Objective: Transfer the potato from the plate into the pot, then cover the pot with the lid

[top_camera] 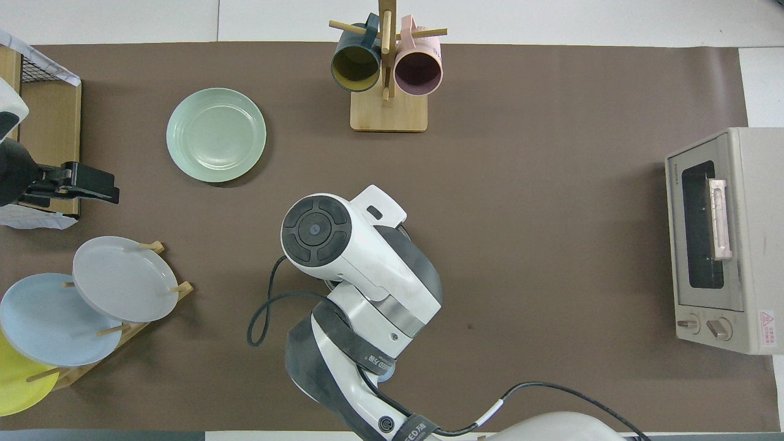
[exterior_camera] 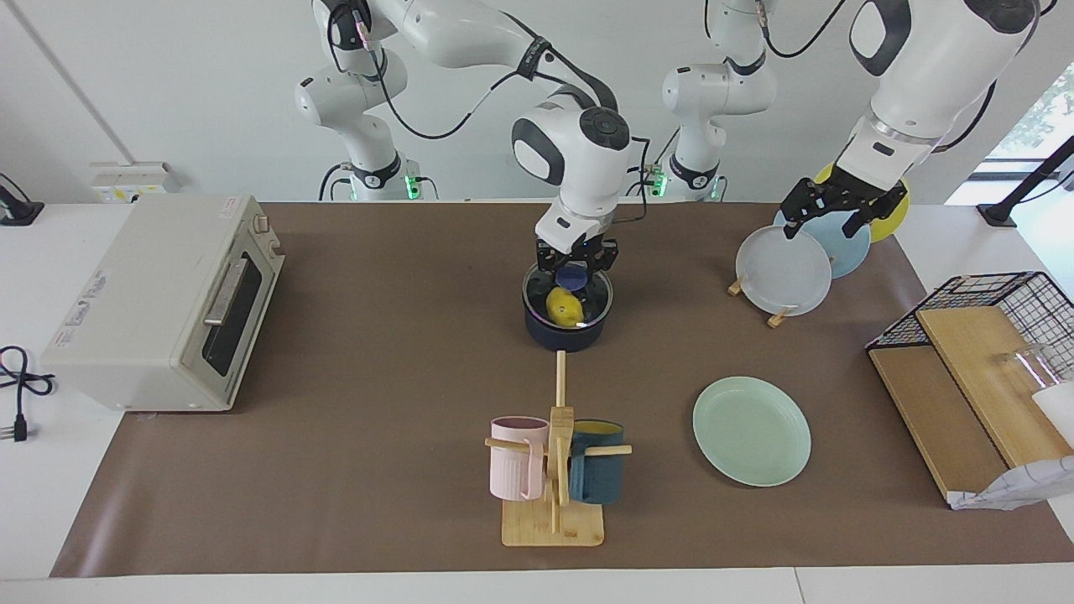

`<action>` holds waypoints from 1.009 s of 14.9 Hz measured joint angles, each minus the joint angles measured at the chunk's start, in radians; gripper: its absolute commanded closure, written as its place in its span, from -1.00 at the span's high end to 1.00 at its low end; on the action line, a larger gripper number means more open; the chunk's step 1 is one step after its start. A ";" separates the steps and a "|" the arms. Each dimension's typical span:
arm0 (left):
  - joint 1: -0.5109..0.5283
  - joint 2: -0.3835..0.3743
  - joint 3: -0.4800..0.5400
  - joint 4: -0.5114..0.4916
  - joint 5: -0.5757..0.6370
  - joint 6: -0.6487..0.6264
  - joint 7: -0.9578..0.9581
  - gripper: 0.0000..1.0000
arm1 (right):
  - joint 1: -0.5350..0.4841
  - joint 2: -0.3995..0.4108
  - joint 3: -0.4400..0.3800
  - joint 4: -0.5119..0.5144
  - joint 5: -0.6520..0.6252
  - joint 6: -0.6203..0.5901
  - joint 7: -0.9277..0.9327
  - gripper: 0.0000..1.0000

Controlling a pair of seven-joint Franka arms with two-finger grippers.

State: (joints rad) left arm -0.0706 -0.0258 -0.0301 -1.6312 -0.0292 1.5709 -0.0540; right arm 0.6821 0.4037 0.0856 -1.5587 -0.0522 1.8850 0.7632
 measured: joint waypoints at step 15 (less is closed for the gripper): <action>0.009 -0.007 0.000 0.003 0.003 -0.010 0.000 1.00 | -0.006 -0.020 -0.001 -0.042 0.002 0.050 0.028 -0.53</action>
State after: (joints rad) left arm -0.0618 -0.0325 -0.0296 -1.6281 -0.0262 1.5604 -0.0539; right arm 0.6757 0.3835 0.0850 -1.6012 -0.0501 1.9346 0.7911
